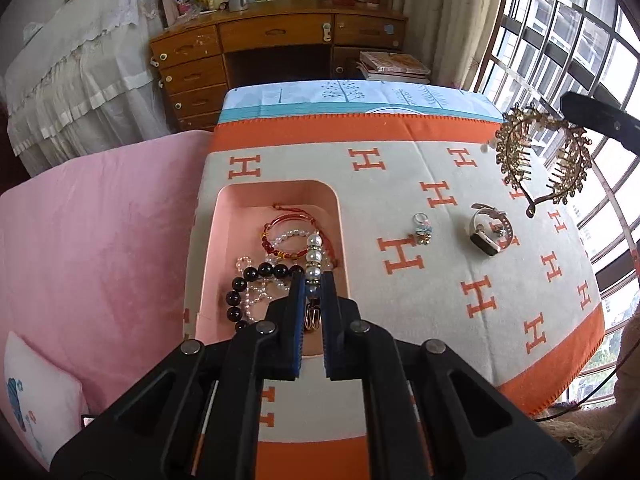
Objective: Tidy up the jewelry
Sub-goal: 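Carry the brooch into the pink box while the right lowers the hair comb in and opens, then lift both open grippers out of the box toward the loose jewelry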
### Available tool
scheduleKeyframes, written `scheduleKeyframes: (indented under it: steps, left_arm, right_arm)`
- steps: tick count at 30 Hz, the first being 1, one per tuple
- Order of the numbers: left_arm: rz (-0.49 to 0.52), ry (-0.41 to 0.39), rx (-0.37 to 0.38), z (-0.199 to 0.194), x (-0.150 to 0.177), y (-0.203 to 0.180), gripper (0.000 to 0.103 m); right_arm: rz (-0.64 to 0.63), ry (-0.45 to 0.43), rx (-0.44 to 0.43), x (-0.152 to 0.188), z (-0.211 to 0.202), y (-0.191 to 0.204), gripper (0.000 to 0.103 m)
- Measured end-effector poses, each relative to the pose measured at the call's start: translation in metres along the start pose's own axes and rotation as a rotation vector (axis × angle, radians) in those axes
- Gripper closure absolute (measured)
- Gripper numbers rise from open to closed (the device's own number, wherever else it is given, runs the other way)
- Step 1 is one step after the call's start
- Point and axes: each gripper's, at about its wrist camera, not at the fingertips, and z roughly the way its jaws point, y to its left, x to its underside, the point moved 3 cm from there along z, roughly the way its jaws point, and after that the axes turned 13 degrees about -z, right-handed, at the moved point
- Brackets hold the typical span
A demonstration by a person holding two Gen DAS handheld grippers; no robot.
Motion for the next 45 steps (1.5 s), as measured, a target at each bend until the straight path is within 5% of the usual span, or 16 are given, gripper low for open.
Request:
scheduleKeyframes:
  steps: [9, 22, 30, 37, 42, 45]
  left_arm:
    - [-0.094, 0.073, 0.0, 0.049, 0.022, 0.043, 0.098]
    - [-0.145, 0.067, 0.037, 0.056, 0.039, 0.069, 0.096]
    - [-0.142, 0.02, 0.043, 0.046, 0.039, 0.067, 0.07]
    - [-0.144, -0.006, 0.052, 0.037, 0.035, 0.06, 0.067]
    - [-0.13, -0.017, 0.054, 0.032, 0.033, 0.05, 0.065]
    - [-0.126, -0.017, 0.057, 0.028, 0.033, 0.043, 0.064]
  right_arm:
    - [-0.059, 0.09, -0.093, -0.053, 0.089, 0.069, 0.1]
    - [-0.018, 0.242, -0.203, -0.057, 0.233, 0.135, 0.1]
    - [0.061, 0.341, -0.177, -0.038, 0.299, 0.118, 0.1]
    - [0.021, 0.325, -0.127, -0.021, 0.295, 0.101, 0.096]
    - [0.013, 0.278, -0.117, -0.012, 0.265, 0.093, 0.078]
    - [0.03, 0.251, -0.131, -0.006, 0.239, 0.088, 0.078]
